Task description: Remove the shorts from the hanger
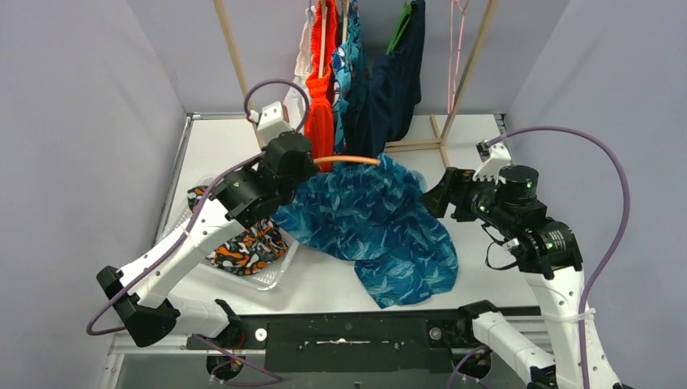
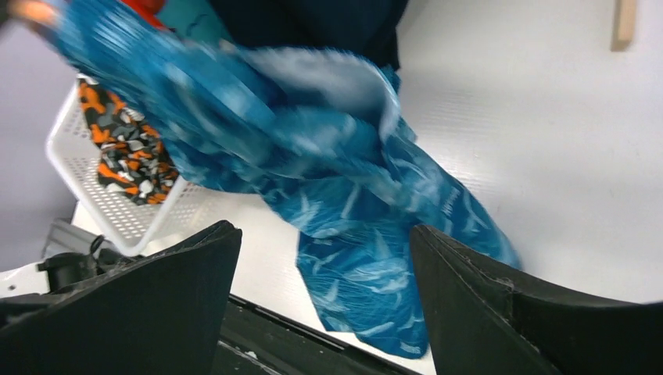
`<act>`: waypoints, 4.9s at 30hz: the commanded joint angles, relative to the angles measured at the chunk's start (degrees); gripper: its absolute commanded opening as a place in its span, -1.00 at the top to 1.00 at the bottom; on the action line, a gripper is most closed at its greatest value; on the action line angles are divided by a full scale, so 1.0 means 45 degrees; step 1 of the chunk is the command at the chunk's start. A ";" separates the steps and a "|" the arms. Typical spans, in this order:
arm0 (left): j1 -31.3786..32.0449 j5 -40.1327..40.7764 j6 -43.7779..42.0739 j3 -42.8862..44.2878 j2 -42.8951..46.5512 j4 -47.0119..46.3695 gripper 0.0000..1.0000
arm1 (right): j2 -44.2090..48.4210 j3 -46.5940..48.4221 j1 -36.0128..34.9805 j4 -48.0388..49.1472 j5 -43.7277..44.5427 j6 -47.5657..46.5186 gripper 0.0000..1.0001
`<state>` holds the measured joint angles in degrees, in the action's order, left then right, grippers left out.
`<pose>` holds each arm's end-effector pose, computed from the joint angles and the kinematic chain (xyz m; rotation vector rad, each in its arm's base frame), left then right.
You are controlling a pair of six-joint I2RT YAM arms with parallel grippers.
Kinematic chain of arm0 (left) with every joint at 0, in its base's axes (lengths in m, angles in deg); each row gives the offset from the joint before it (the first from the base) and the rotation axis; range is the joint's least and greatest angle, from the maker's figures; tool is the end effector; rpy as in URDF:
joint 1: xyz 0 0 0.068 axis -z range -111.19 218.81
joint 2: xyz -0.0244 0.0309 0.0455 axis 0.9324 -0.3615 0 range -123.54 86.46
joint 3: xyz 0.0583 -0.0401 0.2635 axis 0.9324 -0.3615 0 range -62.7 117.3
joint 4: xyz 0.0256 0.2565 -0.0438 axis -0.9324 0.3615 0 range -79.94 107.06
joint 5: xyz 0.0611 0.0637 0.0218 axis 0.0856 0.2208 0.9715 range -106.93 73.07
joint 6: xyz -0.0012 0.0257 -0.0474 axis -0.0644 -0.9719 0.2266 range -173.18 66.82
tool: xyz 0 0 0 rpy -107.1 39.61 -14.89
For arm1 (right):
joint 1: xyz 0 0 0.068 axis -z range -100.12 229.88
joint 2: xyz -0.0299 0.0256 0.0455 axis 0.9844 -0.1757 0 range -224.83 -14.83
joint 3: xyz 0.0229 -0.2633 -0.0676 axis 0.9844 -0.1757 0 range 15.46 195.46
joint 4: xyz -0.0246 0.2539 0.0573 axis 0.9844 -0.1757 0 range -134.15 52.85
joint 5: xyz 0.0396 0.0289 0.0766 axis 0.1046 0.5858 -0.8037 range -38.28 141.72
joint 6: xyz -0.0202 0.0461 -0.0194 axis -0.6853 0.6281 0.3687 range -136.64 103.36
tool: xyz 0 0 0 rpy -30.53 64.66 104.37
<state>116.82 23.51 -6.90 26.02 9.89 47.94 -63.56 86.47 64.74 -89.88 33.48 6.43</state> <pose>0.2022 -0.1901 0.4366 -0.4059 1.8840 -0.3942 0.1349 0.0481 0.4056 -0.0483 2.1583 0.7287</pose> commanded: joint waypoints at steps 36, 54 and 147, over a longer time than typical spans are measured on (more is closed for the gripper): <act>0.3842 -0.2750 -0.0179 -0.1871 -0.1639 -0.3944 1.00 | 0.0238 -0.1935 -0.3589 0.0464 0.7778 0.2554 -0.44; 0.1735 -0.1780 0.0176 -0.7115 0.1522 -0.4339 1.00 | 0.0982 -0.3442 -0.3595 0.1117 0.6008 0.2881 -0.48; 0.1333 -0.6116 -0.3158 -0.3073 0.1451 -0.4241 1.00 | 0.0266 -0.1738 -0.0560 0.3516 -0.4245 -0.1357 -0.42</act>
<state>122.72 -1.58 -20.58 8.10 15.90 31.42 -61.09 79.43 62.19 -76.16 27.67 3.50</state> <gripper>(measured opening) 0.039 0.725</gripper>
